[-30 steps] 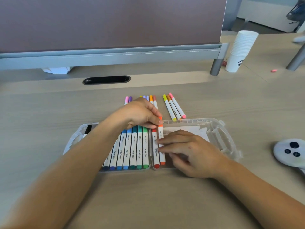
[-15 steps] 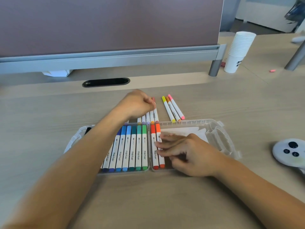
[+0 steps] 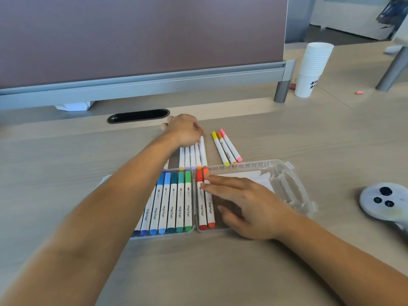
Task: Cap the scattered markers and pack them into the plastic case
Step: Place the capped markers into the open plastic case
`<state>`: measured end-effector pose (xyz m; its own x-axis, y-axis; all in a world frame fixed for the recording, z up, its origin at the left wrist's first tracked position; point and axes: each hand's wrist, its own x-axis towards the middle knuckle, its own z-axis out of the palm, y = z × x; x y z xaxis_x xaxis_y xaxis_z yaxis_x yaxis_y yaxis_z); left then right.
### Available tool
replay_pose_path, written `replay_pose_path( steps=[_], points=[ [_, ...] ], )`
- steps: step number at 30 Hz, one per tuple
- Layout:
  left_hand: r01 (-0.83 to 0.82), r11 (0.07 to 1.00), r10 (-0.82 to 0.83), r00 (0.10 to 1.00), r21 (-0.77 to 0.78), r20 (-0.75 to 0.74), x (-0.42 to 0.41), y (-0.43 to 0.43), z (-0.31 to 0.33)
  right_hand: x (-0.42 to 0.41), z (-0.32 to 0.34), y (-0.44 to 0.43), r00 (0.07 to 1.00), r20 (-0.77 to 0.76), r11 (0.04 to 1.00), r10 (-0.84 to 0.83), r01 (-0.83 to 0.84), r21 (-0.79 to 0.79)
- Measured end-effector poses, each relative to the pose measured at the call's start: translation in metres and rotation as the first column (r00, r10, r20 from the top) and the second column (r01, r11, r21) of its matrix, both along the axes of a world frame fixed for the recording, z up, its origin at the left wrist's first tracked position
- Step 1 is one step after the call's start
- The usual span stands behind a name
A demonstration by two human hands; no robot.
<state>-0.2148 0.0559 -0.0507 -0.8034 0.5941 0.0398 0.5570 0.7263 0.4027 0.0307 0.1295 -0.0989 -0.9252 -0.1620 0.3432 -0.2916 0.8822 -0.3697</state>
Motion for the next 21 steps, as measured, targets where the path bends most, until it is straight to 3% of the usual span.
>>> replay_pose_path(
  steps=[3, 6, 7, 10, 12, 16, 21],
  points=[
    [-0.019, 0.963, -0.036, 0.98, 0.268, 0.198, 0.005, -0.001, 0.014, 0.0, 0.0, 0.0, 1.0, -0.004, 0.999, -0.029, 0.029, 0.017],
    [-0.212, 0.833, -0.16, 0.792, 0.511, 0.589, 0.012, -0.002, 0.023, -0.001, -0.002, -0.001, 0.999, -0.009, 0.999, -0.051, 0.051, -0.011],
    [-0.254, 0.791, -0.21, 0.742, 0.557, 0.636, 0.016, -0.003, 0.025, -0.001, -0.002, -0.001, 0.998, -0.012, 0.998, -0.062, 0.061, -0.026],
    [-0.29, 0.679, -0.305, 0.725, 0.675, 0.618, 0.025, -0.004, 0.036, 0.0, 0.0, -0.001, 0.994, -0.055, 0.995, -0.094, 0.091, -0.044],
    [-0.253, 0.678, -0.344, 0.72, 0.69, 0.602, 0.035, -0.008, 0.043, 0.001, 0.001, 0.0, 0.987, -0.119, 0.993, -0.107, 0.101, -0.055],
    [-0.165, 0.777, -0.354, 0.683, 0.607, 0.639, 0.058, -0.02, 0.04, -0.001, 0.0, 0.0, 0.961, -0.234, 0.988, -0.147, 0.13, -0.088],
    [-0.172, 0.838, -0.3, 0.648, 0.518, 0.7, 0.074, -0.03, 0.021, -0.005, -0.005, 0.001, 0.952, -0.294, 0.996, -0.08, 0.063, -0.066]
  ],
)
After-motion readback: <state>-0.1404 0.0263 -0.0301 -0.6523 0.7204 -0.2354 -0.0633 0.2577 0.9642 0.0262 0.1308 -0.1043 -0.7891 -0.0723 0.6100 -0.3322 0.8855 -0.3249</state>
